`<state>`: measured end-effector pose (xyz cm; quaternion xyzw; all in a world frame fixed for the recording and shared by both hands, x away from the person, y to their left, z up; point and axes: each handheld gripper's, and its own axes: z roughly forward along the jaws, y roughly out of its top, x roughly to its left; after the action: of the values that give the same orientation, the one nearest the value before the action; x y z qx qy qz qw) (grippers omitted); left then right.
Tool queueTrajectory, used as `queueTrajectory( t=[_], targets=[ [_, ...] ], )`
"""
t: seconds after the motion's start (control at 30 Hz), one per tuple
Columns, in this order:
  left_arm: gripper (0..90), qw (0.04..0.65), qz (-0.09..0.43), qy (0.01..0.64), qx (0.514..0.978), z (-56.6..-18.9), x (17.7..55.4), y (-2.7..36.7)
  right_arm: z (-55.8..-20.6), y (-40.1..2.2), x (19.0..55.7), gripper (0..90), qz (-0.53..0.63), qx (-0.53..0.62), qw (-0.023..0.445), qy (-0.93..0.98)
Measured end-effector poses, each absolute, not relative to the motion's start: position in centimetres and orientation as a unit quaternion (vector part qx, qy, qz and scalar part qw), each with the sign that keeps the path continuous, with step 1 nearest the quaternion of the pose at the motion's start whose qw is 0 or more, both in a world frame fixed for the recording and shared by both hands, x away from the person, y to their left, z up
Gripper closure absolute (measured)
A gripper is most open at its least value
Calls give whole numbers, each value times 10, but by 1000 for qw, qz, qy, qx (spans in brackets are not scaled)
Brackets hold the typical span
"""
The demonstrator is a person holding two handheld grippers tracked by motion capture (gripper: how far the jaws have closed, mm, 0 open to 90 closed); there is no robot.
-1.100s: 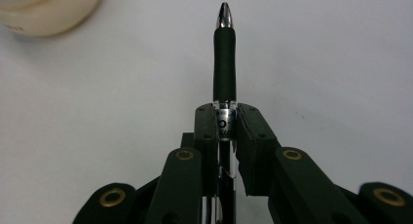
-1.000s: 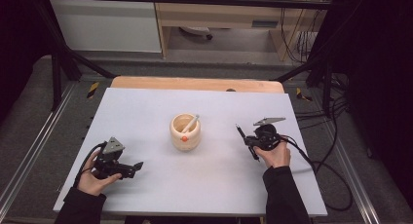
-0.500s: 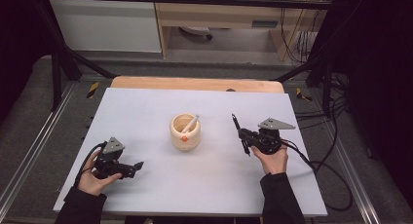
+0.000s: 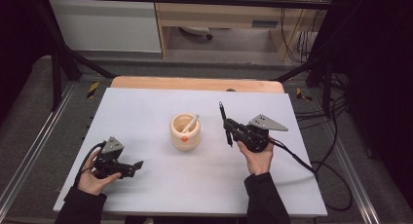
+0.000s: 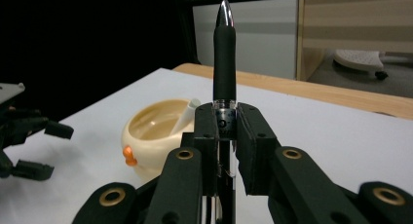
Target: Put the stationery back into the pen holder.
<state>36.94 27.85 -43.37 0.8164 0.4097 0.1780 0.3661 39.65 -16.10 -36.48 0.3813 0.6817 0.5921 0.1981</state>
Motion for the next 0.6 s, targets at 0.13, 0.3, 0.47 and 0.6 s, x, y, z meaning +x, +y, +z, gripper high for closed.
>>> queueTrajectory(
  t=[0.13, 0.3, 0.47, 0.6],
  targets=[
    [24, 368, 178, 411, 815, -434, 369, 279, -363, -153, 398, 799, 605, 380, 201, 670],
    [24, 368, 179, 411, 815, -434, 369, 279, -356, -144, 399, 799, 621, 377, 210, 654],
    [24, 366, 178, 409, 816, -434, 369, 279, -349, -131, 401, 799, 630, 373, 212, 647],
    [24, 368, 180, 410, 815, -434, 369, 280, -348, -119, 404, 799, 634, 369, 212, 645]
  ],
)
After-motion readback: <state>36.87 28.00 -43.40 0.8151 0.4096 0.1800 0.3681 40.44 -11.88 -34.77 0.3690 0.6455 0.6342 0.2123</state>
